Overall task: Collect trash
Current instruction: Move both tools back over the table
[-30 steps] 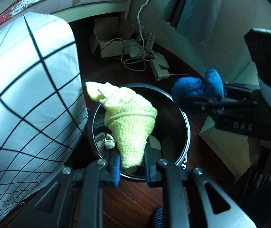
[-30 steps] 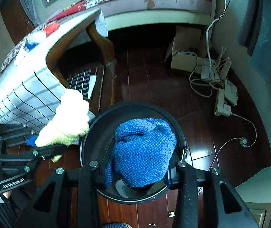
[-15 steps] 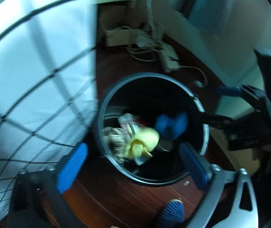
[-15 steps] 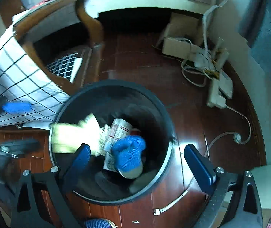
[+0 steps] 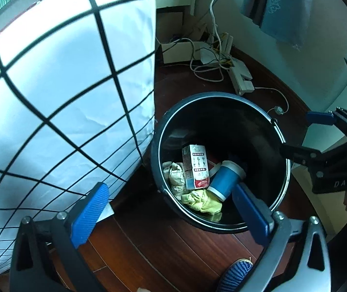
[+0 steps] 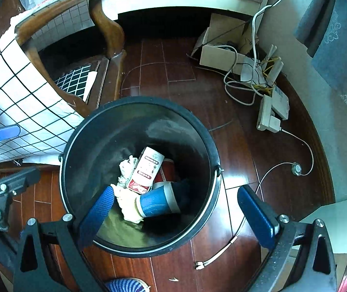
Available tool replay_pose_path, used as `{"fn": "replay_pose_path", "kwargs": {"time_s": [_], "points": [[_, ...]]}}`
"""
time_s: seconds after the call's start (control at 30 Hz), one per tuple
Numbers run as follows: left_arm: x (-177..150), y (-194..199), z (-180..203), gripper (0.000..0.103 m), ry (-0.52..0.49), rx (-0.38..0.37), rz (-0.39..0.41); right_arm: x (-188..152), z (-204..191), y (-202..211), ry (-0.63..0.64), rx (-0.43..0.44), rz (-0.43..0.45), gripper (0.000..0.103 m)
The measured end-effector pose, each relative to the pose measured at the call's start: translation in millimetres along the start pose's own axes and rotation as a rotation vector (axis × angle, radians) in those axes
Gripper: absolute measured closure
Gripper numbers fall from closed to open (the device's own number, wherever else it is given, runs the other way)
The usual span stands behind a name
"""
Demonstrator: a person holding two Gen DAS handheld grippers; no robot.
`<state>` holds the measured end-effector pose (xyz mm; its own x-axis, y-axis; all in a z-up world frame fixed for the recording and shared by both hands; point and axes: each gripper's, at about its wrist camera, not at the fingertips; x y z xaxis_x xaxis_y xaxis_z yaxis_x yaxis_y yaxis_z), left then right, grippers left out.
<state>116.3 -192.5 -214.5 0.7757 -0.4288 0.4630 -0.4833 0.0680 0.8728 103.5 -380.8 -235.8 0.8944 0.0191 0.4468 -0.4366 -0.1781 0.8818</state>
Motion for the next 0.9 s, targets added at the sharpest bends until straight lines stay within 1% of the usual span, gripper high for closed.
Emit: {"fn": "replay_pose_path", "kwargs": {"time_s": [0.53, 0.9], "points": [[-5, 34, -14, 0.001, 0.030, 0.018, 0.056, -4, -26, 35, 0.008, 0.006, 0.065, 0.001], [-11, 76, -34, 0.001, 0.074, 0.040, 0.118, 3, -55, 73, 0.046, 0.004, 0.133, 0.001]]}}
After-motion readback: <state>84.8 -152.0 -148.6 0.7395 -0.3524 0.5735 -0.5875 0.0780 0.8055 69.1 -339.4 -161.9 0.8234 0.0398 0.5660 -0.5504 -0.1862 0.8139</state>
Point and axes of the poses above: each gripper's, at about its wrist camera, not at the fingertips, and y roughly against the way its jaws point, z to its right, x to its top, and after that the axes turned 11 degrees about x, right-handed
